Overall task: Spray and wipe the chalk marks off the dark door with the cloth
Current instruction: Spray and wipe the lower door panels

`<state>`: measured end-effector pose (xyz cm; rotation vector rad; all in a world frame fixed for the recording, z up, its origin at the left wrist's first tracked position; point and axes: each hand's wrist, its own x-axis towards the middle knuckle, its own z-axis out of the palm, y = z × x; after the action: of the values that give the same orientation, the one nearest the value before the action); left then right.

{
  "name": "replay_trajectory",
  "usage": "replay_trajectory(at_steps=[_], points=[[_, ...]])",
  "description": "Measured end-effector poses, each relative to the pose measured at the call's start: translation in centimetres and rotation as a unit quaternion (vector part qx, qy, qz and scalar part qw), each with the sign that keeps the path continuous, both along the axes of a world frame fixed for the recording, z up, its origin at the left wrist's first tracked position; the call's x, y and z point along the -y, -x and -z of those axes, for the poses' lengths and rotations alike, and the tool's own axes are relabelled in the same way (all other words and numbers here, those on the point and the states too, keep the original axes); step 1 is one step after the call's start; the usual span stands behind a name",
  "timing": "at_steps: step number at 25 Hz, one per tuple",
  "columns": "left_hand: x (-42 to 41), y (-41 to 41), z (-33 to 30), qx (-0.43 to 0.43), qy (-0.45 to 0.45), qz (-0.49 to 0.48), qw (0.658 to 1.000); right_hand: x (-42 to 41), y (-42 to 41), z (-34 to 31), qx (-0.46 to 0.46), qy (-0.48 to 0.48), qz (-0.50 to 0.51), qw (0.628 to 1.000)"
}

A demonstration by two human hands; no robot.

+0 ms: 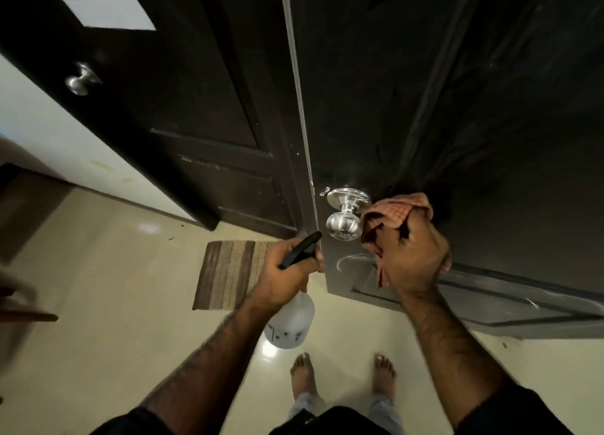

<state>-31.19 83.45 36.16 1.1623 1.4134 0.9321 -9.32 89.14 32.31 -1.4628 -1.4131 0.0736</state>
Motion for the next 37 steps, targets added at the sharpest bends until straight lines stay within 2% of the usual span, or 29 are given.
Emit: replay_trajectory(at_steps=[2,3,4,6,8,9,10,13,19,22,24,27,30,32,34,37], points=[[-0.3,1.5,0.2,0.001,0.011,0.018,1.000,2.0,0.7,4.3,-0.025,0.163,-0.007,0.986],[-0.2,2.1,0.3,-0.003,0.021,0.029,0.999,2.5,0.9,5.0,-0.051,0.196,-0.005,0.979],[-0.2,2.6,0.0,-0.010,0.033,0.033,0.999,2.4,1.3,4.8,-0.081,0.191,-0.002,0.978],[0.0,3.4,-0.8,-0.012,0.056,0.025,0.998,1.3,2.0,2.8,-0.149,0.111,0.003,0.983],[0.2,4.3,-0.7,0.000,0.083,0.000,0.997,0.6,3.0,0.6,-0.165,0.013,0.011,0.986],[0.3,4.8,-0.5,0.006,0.087,-0.006,0.996,0.7,3.7,0.4,-0.163,-0.006,0.005,0.987],[0.4,5.2,-0.6,0.005,0.096,-0.013,0.995,1.0,4.4,1.2,-0.174,0.005,0.007,0.985],[0.5,6.7,-1.0,-0.017,0.115,-0.010,0.993,2.0,7.7,4.3,-0.242,0.119,0.039,0.962],[-0.1,9.9,-1.0,-0.085,0.058,0.018,0.995,0.6,16.1,3.2,-0.245,0.106,0.095,0.959],[-0.5,10.3,-1.0,-0.088,0.079,0.018,0.993,0.8,13.3,5.0,-0.322,0.093,0.052,0.941],[-0.7,10.2,-0.9,-0.070,0.077,0.015,0.994,0.8,9.1,5.4,-0.379,0.105,0.090,0.915],[-0.8,9.2,-1.6,-0.051,0.084,0.036,0.995,1.0,5.8,4.7,-0.366,0.115,0.145,0.912],[-0.4,8.1,-2.3,-0.027,0.090,0.050,0.994,1.3,7.9,6.6,-0.322,0.162,0.119,0.925],[-0.3,7.9,-2.3,-0.009,0.088,0.052,0.995,1.2,9.6,9.1,-0.334,0.253,0.116,0.901],[-0.4,7.9,-2.4,-0.010,0.082,0.053,0.995,1.1,9.7,10.5,-0.407,0.325,0.118,0.846],[-0.7,7.9,-1.6,0.007,0.080,0.044,0.996,1.5,7.8,9.7,-0.506,0.324,0.089,0.795]])
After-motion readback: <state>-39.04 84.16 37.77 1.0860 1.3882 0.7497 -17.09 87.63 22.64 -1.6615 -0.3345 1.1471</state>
